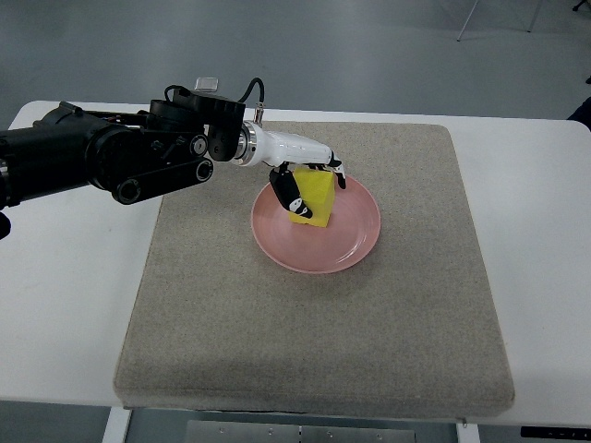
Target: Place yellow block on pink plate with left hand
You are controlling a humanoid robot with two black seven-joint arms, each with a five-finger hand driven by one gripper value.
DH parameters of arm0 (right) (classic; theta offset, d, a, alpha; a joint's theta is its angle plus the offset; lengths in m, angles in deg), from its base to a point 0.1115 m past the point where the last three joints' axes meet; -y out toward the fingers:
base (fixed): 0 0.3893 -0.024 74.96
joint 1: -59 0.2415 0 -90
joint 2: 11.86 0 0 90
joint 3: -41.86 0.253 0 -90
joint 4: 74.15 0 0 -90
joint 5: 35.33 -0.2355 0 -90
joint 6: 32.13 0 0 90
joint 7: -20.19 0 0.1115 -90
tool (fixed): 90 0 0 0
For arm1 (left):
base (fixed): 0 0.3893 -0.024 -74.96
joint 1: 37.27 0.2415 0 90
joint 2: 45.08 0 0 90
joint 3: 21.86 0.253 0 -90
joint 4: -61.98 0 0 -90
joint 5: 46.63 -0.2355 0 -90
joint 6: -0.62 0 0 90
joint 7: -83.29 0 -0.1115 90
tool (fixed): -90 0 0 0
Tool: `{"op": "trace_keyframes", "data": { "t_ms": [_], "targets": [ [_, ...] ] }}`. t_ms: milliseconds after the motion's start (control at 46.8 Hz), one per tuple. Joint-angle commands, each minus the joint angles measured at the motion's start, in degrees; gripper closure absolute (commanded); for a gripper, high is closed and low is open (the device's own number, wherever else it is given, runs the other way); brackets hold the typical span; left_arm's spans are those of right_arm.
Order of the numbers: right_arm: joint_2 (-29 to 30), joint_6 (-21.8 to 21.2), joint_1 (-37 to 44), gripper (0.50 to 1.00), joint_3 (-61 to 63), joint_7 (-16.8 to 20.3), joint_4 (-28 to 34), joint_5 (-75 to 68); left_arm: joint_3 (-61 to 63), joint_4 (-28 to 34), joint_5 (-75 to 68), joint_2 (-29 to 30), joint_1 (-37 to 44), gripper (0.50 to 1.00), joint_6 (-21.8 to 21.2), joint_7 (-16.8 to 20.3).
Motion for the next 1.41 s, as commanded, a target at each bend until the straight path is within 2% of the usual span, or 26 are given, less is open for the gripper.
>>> {"op": "trace_keyframes", "data": {
  "t_ms": [0, 43, 192, 235, 534, 982, 1238, 1388],
  "targets": [
    [0.0, 0.0, 0.0, 0.576, -0.1, 0.0, 0.0, 0.1, 0.0, 0.0, 0.2, 0.0, 0.4, 0.562, 0.0, 0.0],
    [0.0, 0.0, 0.0, 0.576, 0.0, 0.0, 0.0, 0.1, 0.0, 0.0, 0.2, 0.0, 0.6, 0.538, 0.0, 0.0],
    [0.0, 0.0, 0.0, 0.576, 0.0, 0.0, 0.0, 0.1, 0.0, 0.0, 0.4, 0.0, 0.7, 0.531, 0.1, 0.0],
    [0.0, 0.0, 0.0, 0.576, 0.0, 0.0, 0.0, 0.1, 0.0, 0.1, 0.4, 0.0, 0.7, 0.51, 0.1, 0.0],
    [0.0, 0.0, 0.0, 0.576, 0.0, 0.0, 0.0, 0.0, -1.2, 1.2, 0.9, 1.0, 0.2, 0.508, 0.2, 0.0],
    [0.0, 0.0, 0.0, 0.576, 0.0, 0.0, 0.0, 0.0, -4.5, 17.6, 2.1, 2.3, 1.0, 0.508, 0.5, 0.0],
    [0.0, 0.0, 0.0, 0.576, 0.0, 0.0, 0.0, 0.0, -4.6, 24.7, 9.2, 2.0, 2.4, 0.508, 0.4, -0.1],
    [0.0, 0.0, 0.0, 0.576, 0.0, 0.0, 0.0, 0.0, -4.6, 30.7, 20.5, 1.1, 3.3, 0.508, -0.4, -0.4]
  ]
}}
